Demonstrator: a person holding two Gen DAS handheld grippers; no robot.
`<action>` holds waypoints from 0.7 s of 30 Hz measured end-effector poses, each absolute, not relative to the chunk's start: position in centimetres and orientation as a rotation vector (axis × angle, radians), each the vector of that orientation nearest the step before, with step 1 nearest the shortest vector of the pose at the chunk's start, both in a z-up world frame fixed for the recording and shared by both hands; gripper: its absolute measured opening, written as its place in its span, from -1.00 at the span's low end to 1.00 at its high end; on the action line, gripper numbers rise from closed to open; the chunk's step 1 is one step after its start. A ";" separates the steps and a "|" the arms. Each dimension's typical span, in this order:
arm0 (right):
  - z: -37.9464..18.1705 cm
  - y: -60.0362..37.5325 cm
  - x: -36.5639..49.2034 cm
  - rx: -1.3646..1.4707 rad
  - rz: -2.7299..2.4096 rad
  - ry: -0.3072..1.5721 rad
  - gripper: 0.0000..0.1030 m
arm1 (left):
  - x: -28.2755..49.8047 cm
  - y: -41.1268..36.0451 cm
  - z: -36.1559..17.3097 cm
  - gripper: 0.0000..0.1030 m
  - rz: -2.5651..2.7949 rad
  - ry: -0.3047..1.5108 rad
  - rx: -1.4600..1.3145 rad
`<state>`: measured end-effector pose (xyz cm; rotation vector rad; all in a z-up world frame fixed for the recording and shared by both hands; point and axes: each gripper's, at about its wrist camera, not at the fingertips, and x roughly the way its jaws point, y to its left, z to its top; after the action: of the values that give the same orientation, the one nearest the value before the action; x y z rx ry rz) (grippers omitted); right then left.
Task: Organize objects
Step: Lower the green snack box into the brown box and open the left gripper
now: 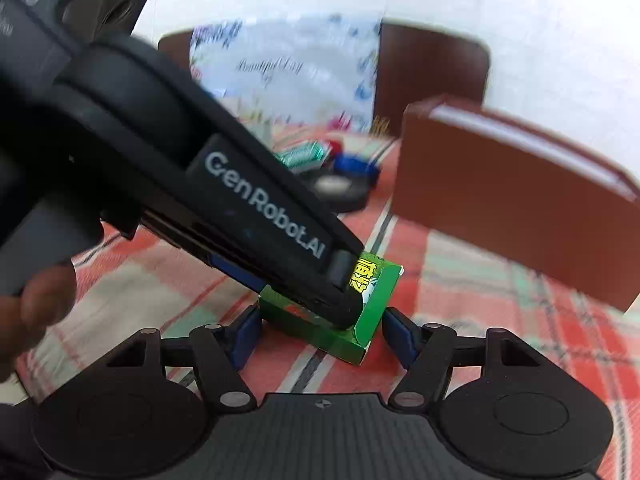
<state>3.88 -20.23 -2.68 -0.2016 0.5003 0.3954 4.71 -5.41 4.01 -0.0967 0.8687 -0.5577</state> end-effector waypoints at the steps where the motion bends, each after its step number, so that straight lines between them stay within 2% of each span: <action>1: -2.3 -20.6 3.8 -0.202 0.381 0.461 0.28 | 5.0 -5.7 4.9 -0.04 -0.565 0.844 -0.093; 6: 0.7 -22.0 6.6 -0.171 0.297 0.315 0.28 | 8.5 -8.7 9.8 -0.04 -0.584 0.736 -0.056; 7: 1.4 -22.3 7.6 -0.163 0.278 0.295 0.28 | 9.2 -9.5 10.8 0.01 -0.592 0.708 -0.047; 8: 2.1 -22.8 8.6 -0.154 0.261 0.277 0.28 | 9.9 -10.3 11.9 0.08 -0.598 0.682 -0.042; 10: 3.6 -23.8 10.9 -0.123 0.228 0.237 0.28 | 11.9 -12.0 13.2 0.55 -0.596 0.663 -0.042; 11: 4.3 -24.3 12.2 -0.108 0.209 0.218 0.29 | 12.6 -12.7 13.5 0.59 -0.573 0.647 -0.040; 12: 4.7 -24.7 13.8 -0.103 0.172 0.204 0.30 | 13.2 -13.2 13.6 0.59 -0.536 0.627 -0.022; 14: 4.6 -25.3 16.9 -0.122 0.097 0.233 0.68 | 13.6 -13.2 13.3 0.58 -0.450 0.619 0.000; 16: 4.0 -25.9 18.6 -0.142 0.050 0.294 0.54 | 13.0 -11.4 12.6 0.59 -0.459 0.610 -0.040; 21: 2.7 -27.4 14.4 -0.027 0.107 0.234 0.56 | 9.4 -4.9 9.3 0.60 -0.404 0.604 -0.087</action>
<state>14.39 -27.41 2.68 -0.0274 0.2336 0.1070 9.41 -4.88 9.34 -0.0875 0.6041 -0.4036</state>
